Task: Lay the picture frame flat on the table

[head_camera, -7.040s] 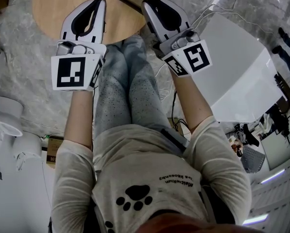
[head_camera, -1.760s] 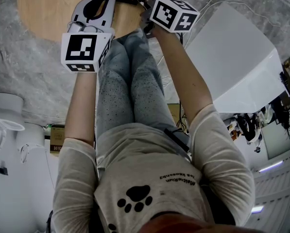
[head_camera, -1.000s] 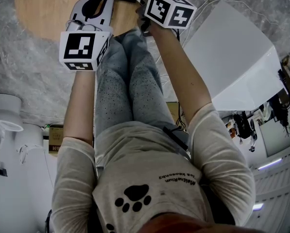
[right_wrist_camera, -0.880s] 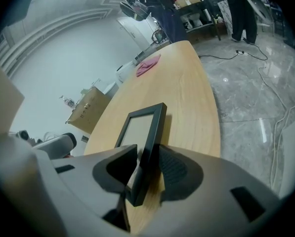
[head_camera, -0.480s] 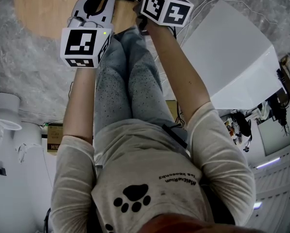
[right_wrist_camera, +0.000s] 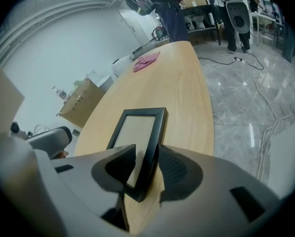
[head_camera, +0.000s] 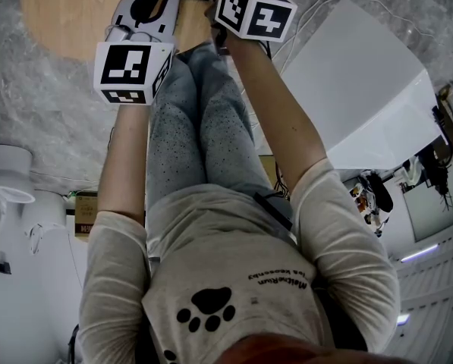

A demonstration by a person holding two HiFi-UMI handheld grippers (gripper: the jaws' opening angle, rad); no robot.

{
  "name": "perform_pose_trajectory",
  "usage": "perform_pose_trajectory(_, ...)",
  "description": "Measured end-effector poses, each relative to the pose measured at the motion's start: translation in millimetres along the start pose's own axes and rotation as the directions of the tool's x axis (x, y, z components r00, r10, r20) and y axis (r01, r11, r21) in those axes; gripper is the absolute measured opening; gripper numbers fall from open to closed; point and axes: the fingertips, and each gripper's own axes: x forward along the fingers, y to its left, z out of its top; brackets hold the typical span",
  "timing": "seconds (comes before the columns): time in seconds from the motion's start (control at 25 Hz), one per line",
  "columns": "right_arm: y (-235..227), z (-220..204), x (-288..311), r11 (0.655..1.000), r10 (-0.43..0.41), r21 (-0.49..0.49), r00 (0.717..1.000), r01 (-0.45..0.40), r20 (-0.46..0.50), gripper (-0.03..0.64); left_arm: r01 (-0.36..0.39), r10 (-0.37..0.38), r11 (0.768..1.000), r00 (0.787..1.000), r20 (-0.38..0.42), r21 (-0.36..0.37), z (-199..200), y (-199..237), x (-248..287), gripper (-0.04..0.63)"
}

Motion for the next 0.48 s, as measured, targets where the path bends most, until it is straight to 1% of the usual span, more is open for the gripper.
perform_pose_trajectory(0.32,-1.8,1.8,-3.2,1.0,-0.026,-0.011,1.0,0.026,0.004,0.153,-0.004,0.004,1.0,1.0,-0.003,-0.002,-1.5,2.4,-1.9,0.011)
perform_pose_trajectory(0.48,1.4,5.3,-8.3,0.998,-0.038,-0.045,0.999,0.039,0.017,0.153,-0.005,0.005,1.0,1.0,-0.014,-0.001,-2.8,2.5,-2.8,0.011)
